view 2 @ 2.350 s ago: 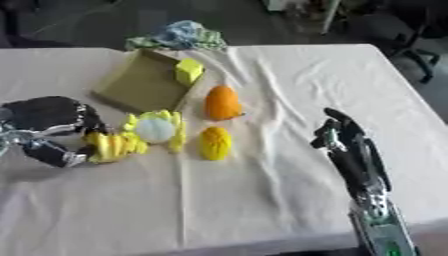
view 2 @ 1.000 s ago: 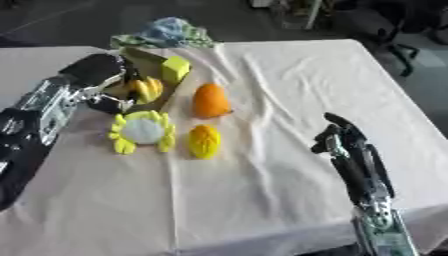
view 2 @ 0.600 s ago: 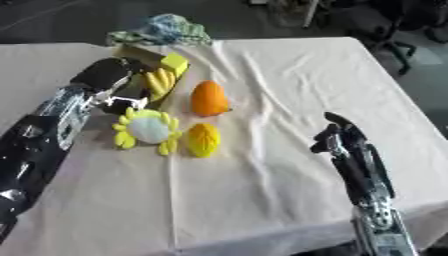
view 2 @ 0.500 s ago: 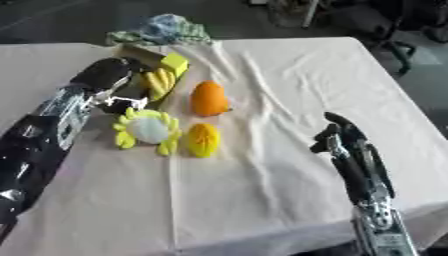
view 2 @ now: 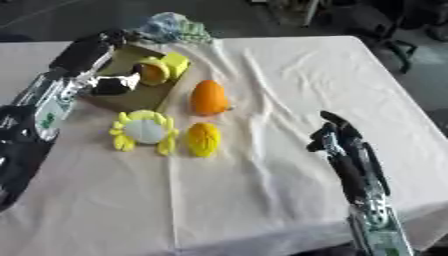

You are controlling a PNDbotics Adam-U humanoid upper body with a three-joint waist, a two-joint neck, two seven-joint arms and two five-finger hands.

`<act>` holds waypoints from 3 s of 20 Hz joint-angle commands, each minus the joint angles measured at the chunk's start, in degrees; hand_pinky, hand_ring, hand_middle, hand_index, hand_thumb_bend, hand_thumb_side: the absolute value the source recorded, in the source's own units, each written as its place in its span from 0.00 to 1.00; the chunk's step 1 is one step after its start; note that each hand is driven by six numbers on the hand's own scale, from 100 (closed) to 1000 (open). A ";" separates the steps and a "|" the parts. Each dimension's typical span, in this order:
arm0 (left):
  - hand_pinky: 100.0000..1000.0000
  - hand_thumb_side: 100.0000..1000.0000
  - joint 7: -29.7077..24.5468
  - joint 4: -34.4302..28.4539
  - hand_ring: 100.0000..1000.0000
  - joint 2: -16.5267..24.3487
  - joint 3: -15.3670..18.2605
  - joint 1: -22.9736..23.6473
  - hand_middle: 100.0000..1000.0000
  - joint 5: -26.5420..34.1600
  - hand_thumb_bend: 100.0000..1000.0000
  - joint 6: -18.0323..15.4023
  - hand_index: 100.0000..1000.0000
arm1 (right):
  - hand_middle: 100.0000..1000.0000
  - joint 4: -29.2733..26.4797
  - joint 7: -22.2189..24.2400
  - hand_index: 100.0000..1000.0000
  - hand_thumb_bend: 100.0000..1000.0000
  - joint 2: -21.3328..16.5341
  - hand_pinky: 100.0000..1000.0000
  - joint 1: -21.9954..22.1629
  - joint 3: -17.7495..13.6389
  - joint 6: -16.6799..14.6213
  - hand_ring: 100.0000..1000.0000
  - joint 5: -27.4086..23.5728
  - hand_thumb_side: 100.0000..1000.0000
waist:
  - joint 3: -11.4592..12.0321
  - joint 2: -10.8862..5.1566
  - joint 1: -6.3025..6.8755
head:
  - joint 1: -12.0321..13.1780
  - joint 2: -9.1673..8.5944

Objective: Pick up objects on the table and place them in the box.

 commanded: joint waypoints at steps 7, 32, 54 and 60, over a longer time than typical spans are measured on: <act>0.75 0.44 -10.82 -19.71 0.67 12.65 -7.26 3.37 0.72 13.71 0.00 -3.28 0.86 | 0.45 -0.93 -0.58 0.83 0.00 -1.27 0.51 -0.77 -0.92 -0.15 0.44 0.23 0.55 | 1.02 0.43 -0.12 | -1.54 -0.19; 0.78 0.32 -24.86 -16.77 0.73 13.34 -16.26 6.64 0.80 12.03 0.11 -8.85 0.89 | 0.45 -0.61 -0.25 0.83 0.00 -1.55 0.51 -0.94 -0.67 -0.24 0.44 0.35 0.55 | 1.04 0.06 -0.22 | -2.65 -0.19; 0.33 0.08 -6.09 -11.00 0.16 8.69 -12.17 7.35 0.17 6.84 0.00 -5.51 0.50 | 0.45 -0.35 -0.26 0.83 0.00 -1.25 0.51 -0.82 -0.83 -0.27 0.44 0.18 0.55 | 1.14 -0.01 -0.65 | -2.59 -0.19; 0.35 0.12 -4.34 -12.80 0.13 8.34 -7.17 5.07 0.14 11.32 0.00 0.77 0.48 | 0.45 -0.30 -0.22 0.83 0.00 -1.19 0.51 -0.68 -0.78 -0.21 0.44 0.08 0.56 | 1.10 -0.11 -0.64 | -2.75 -0.19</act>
